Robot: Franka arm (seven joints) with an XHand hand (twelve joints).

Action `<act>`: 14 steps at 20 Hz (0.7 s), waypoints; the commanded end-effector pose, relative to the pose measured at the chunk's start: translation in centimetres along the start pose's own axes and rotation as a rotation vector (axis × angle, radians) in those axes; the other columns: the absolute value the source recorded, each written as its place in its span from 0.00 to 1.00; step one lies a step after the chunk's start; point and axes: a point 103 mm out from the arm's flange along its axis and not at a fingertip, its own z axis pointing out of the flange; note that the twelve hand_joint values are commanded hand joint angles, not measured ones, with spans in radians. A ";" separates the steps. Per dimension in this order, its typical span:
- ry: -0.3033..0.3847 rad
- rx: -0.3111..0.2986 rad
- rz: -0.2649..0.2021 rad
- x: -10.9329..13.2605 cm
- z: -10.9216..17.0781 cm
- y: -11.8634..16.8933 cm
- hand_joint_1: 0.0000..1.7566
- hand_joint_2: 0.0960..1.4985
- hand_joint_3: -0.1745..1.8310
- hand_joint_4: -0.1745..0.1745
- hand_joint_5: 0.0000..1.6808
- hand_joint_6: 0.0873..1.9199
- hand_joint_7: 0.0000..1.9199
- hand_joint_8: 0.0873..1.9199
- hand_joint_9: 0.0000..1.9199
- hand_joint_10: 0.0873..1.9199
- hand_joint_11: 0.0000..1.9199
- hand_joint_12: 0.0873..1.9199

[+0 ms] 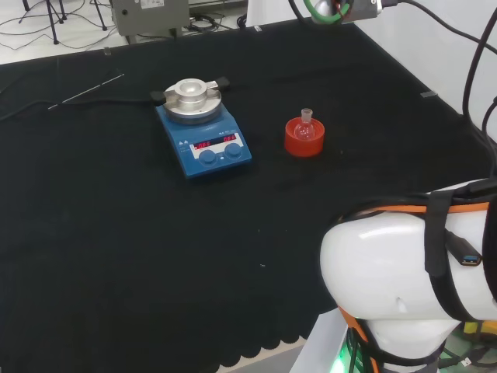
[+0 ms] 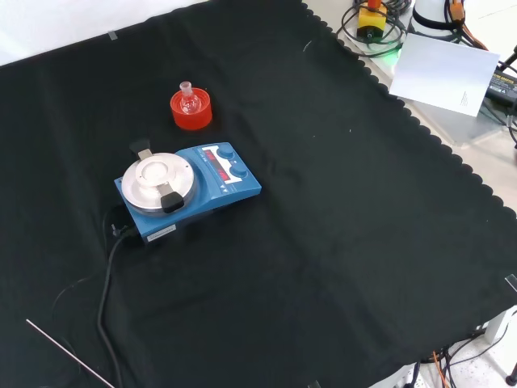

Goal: Pick up the round-bottom flask.

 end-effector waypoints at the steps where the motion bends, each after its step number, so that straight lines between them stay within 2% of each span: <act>1: -0.063 -0.059 -0.044 3.3 -6.9 -5.4 0.08 0.75 0.33 0.57 0.17 0.00 0.04 0.22 0.08 0.27 0.00 0.55; 4: -0.067 -0.061 -0.045 3.4 -7.5 -5.8 0.01 0.84 0.27 0.61 0.14 0.00 0.03 0.18 0.06 0.25 0.00 0.53; 14: -0.069 -0.038 -0.034 3.5 -6.7 -4.8 0.00 0.85 0.25 0.61 0.14 0.00 0.04 0.18 0.06 0.24 0.00 0.52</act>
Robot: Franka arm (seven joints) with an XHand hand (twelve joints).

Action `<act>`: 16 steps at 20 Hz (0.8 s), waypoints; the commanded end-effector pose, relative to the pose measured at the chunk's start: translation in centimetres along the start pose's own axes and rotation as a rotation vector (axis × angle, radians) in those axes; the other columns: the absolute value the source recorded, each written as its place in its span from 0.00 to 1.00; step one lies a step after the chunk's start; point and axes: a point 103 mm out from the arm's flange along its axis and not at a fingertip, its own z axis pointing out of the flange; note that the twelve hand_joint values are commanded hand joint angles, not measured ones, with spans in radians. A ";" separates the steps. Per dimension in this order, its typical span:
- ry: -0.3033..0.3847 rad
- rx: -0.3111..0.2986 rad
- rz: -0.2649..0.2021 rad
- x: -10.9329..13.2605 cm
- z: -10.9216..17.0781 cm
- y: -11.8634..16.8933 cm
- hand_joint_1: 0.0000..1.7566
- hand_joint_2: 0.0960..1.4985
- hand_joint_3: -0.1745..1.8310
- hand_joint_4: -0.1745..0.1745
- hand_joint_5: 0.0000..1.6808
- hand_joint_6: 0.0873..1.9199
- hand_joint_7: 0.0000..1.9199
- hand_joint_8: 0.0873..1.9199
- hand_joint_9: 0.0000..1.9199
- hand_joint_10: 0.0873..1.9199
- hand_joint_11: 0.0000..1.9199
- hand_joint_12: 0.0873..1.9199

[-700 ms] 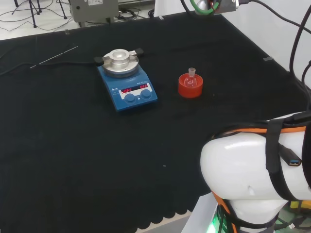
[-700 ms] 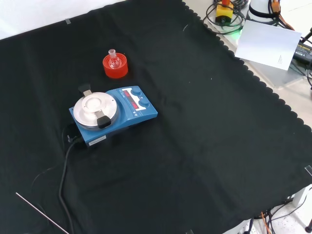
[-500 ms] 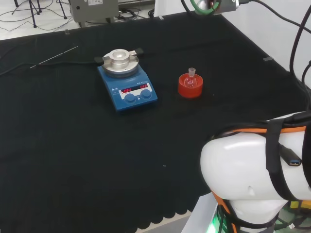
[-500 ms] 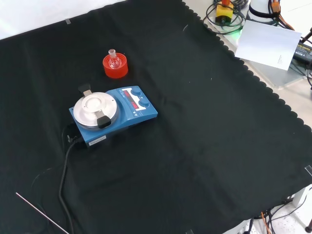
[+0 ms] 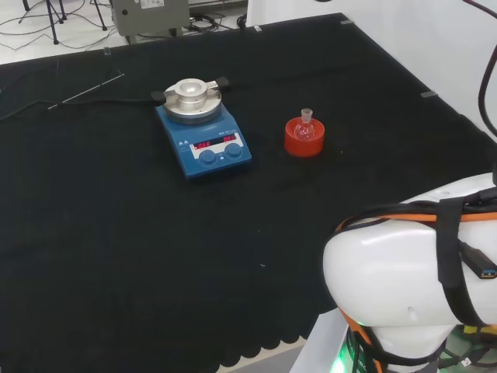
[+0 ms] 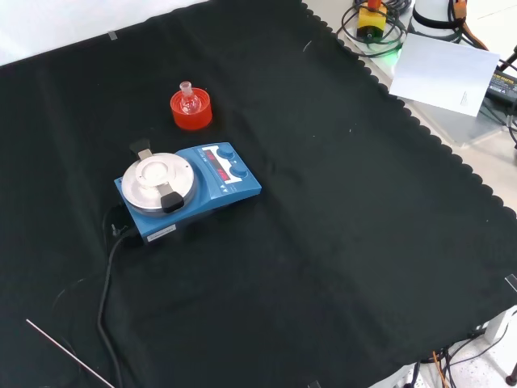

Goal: Pick up the round-bottom flask.

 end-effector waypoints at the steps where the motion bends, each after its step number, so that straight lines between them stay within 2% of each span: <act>1: -0.060 0.015 0.021 1.4 -1.2 -1.9 0.00 0.85 0.25 0.61 0.14 0.00 0.04 0.18 0.06 0.24 0.00 0.52; 8: -0.052 0.008 0.057 0.7 0.7 -0.3 0.02 0.84 0.24 0.60 0.14 0.00 0.04 0.17 0.06 0.24 0.00 0.51; 16: 0.017 0.005 0.087 -2.8 5.5 6.5 0.08 0.81 0.22 0.58 0.15 0.00 0.06 0.17 0.08 0.25 0.00 0.52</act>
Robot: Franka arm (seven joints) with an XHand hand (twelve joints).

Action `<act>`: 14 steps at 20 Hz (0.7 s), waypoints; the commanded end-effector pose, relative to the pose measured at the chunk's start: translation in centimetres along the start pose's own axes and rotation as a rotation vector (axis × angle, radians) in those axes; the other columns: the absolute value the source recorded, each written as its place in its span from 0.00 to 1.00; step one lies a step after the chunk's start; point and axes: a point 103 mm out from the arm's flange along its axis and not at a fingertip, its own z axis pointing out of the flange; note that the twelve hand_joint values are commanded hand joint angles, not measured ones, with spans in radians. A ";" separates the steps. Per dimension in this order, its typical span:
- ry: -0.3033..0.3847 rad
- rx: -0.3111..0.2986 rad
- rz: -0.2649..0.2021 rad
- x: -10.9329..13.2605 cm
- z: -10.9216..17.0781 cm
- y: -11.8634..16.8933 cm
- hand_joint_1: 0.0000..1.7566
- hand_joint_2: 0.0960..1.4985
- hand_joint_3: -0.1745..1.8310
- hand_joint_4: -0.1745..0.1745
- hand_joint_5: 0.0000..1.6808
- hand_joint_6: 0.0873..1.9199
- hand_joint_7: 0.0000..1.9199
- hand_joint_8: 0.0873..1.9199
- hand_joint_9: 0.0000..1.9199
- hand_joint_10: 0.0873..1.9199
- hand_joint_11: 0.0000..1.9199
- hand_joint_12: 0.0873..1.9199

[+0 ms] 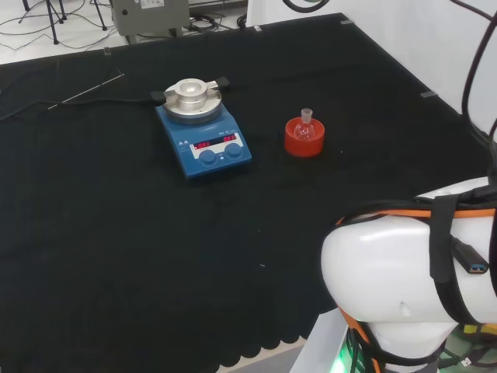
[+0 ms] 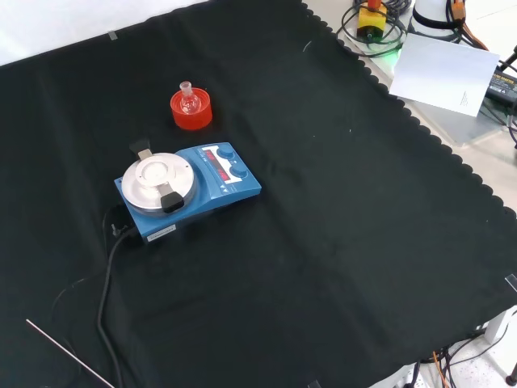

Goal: Pick up the round-bottom flask.

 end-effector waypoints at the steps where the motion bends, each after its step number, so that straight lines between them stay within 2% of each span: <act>1: 0.064 0.006 0.032 -3.1 4.9 6.3 0.09 0.81 0.22 0.57 0.15 0.00 0.06 0.17 0.09 0.25 0.00 0.53; 7: 0.090 0.047 0.053 -4.5 9.0 10.9 0.15 0.79 0.22 0.57 0.16 0.00 0.07 0.18 0.11 0.26 0.00 0.55; 14: 0.101 0.100 0.059 -5.5 13.4 13.9 0.17 0.77 0.22 0.56 0.15 0.00 0.08 0.18 0.11 0.27 0.00 0.56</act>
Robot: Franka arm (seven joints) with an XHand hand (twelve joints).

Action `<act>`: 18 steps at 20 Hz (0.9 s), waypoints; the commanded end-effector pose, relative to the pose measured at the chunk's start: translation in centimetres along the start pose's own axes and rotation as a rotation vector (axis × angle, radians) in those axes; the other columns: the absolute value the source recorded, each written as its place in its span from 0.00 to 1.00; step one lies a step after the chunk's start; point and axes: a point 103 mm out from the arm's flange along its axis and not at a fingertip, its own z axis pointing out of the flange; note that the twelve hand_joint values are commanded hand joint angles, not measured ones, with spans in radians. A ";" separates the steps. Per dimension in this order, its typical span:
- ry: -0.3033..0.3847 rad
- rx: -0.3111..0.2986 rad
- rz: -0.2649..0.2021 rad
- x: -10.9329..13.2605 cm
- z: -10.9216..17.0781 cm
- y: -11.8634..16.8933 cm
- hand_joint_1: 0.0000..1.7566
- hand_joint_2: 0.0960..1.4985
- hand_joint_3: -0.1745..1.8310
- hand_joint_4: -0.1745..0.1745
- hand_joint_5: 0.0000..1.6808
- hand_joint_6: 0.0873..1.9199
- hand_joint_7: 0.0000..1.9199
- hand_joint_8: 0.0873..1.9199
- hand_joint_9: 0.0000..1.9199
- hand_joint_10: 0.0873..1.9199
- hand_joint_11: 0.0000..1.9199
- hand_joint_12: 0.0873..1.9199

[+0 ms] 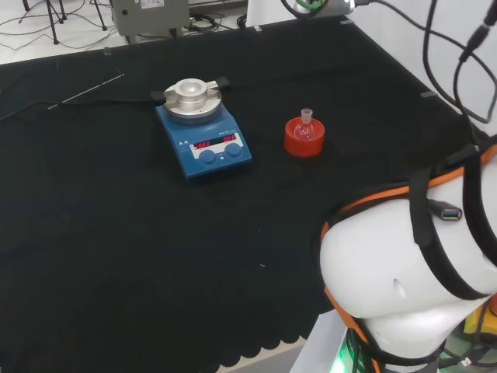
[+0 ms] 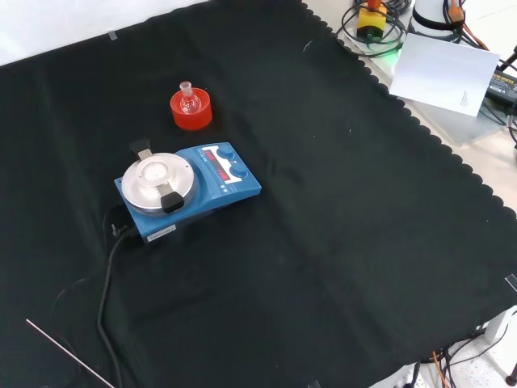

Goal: Pick up the round-bottom flask.

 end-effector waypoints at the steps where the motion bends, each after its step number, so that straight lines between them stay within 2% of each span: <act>1: 0.033 0.017 0.021 -2.7 4.6 5.1 0.18 0.77 0.22 0.56 0.15 0.00 0.08 0.18 0.11 0.27 0.00 0.57; 10: 0.072 0.076 0.046 -6.1 10.0 6.8 0.25 0.69 0.23 0.55 0.17 0.00 0.09 0.19 0.13 0.28 0.00 0.58; 15: 0.088 0.105 0.067 -6.9 12.4 7.3 0.28 0.63 0.29 0.55 0.17 0.00 0.09 0.20 0.13 0.28 0.00 0.58; 18: 0.126 0.109 0.081 -7.2 13.7 7.5 0.30 0.60 0.31 0.55 0.17 0.00 0.09 0.20 0.14 0.28 0.00 0.59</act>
